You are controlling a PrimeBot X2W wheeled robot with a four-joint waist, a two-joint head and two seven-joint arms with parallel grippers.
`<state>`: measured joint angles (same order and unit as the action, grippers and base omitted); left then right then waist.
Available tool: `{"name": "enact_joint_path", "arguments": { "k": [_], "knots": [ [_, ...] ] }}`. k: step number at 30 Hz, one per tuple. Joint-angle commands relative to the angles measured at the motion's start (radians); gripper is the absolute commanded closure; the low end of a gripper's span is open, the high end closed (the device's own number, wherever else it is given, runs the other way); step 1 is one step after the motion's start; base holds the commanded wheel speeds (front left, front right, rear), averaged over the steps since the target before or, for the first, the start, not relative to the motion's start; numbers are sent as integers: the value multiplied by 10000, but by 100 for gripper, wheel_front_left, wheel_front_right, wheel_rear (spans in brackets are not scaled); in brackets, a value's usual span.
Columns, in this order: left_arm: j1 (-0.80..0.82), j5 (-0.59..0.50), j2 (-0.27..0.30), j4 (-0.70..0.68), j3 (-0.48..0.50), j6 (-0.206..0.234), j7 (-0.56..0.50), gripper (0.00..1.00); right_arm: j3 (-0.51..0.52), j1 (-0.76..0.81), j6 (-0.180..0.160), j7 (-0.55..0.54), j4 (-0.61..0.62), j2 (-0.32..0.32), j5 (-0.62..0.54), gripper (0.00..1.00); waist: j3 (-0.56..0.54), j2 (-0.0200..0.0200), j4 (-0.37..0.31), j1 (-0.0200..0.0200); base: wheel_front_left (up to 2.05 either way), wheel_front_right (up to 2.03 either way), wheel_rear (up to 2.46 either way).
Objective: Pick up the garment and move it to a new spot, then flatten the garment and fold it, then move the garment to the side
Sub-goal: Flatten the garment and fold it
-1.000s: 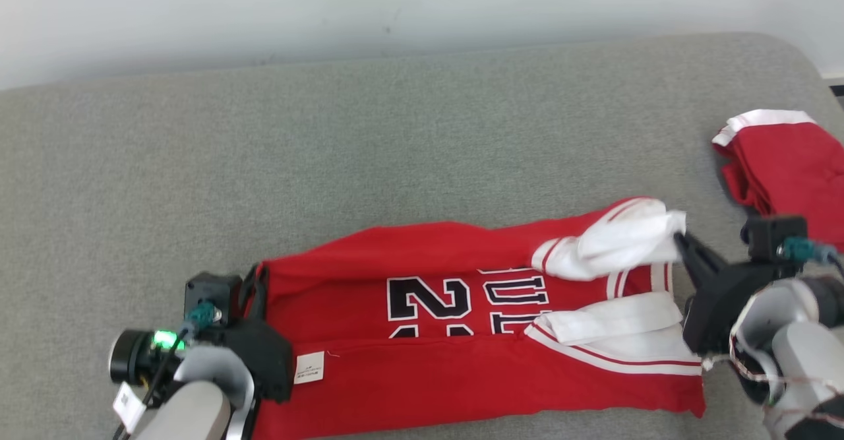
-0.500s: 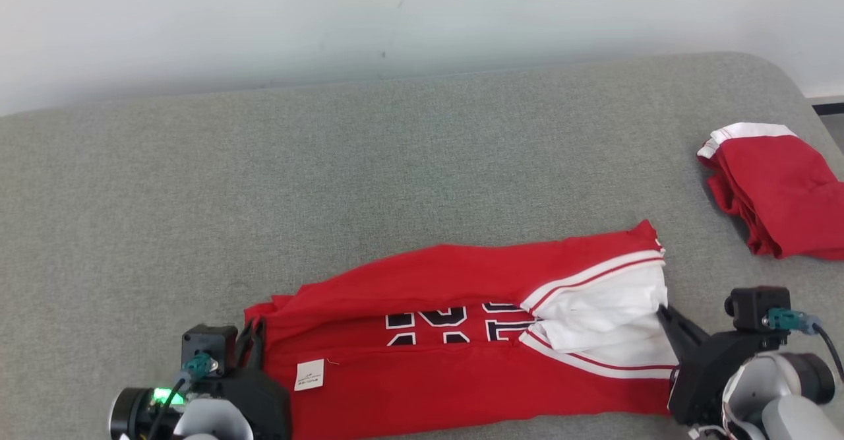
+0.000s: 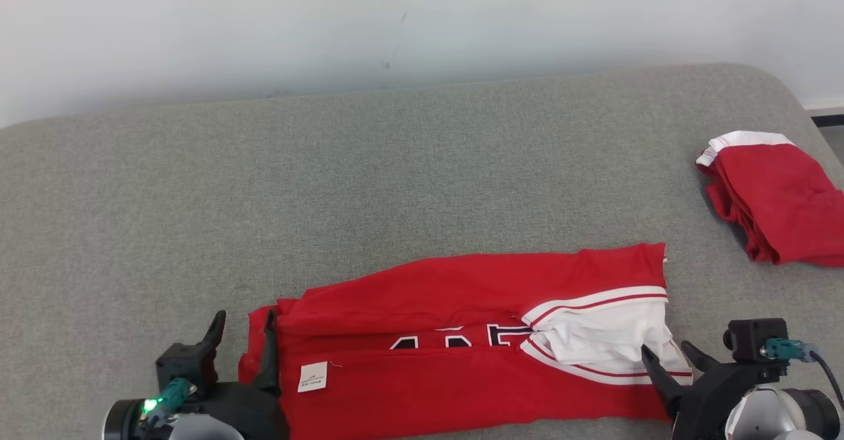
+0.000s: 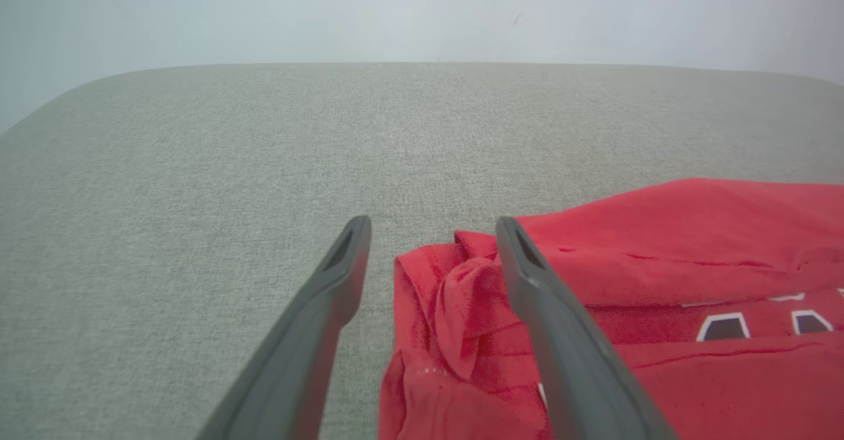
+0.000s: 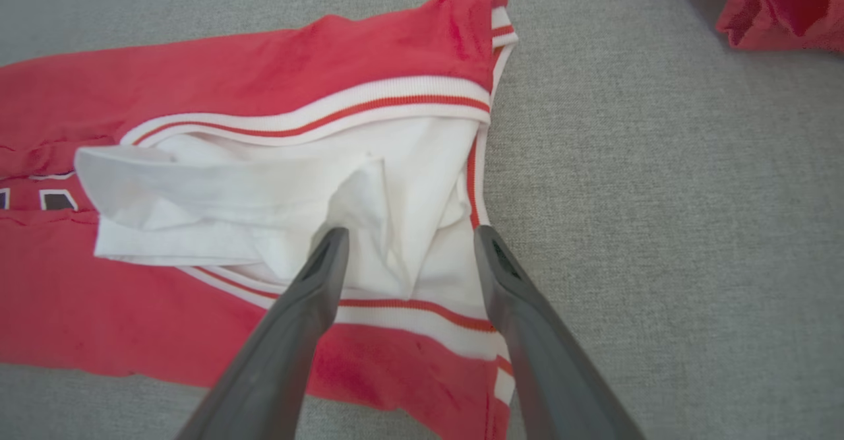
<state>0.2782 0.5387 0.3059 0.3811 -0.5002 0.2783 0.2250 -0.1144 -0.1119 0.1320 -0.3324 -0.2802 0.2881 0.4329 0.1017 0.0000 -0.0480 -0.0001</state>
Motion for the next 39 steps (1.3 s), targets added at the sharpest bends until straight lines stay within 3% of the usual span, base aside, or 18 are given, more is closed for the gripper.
{"name": "enact_joint_path", "arguments": {
  "k": [1, 9, 16, 26, 39],
  "knots": [
    [-221, 36, -41, -196, 296, -123, 279, 0, 155, 158, -32, 0, 186, 40, -82, 0, -95, 0, 38, 1, 0, 0, 0],
    [-1505, -1226, -636, -2371, 2302, -803, 390, 0, 919, 92, -32, -377, 776, -33, -101, 0, -418, 0, 284, 1, 0, 0, 0],
    [-2627, -2305, -1441, -3006, 3776, -1564, 394, 0, 1477, -424, -32, -965, -28, -217, -339, 0, -507, 0, 530, 1, 0, 0, 0],
    [-3080, -3148, -2051, -3107, 4603, -2320, 394, 0, 2124, -1137, -30, -808, -1587, -504, -746, 0, -347, 0, 1071, 1, 0, 0, 0],
    [-2652, -3561, -2448, -2989, 5287, -2958, 394, 0, 2599, -1550, -32, -1248, -3328, -1023, -1538, 0, 1, 0, 1398, 1, 0, 0, 0]
  ]
}}
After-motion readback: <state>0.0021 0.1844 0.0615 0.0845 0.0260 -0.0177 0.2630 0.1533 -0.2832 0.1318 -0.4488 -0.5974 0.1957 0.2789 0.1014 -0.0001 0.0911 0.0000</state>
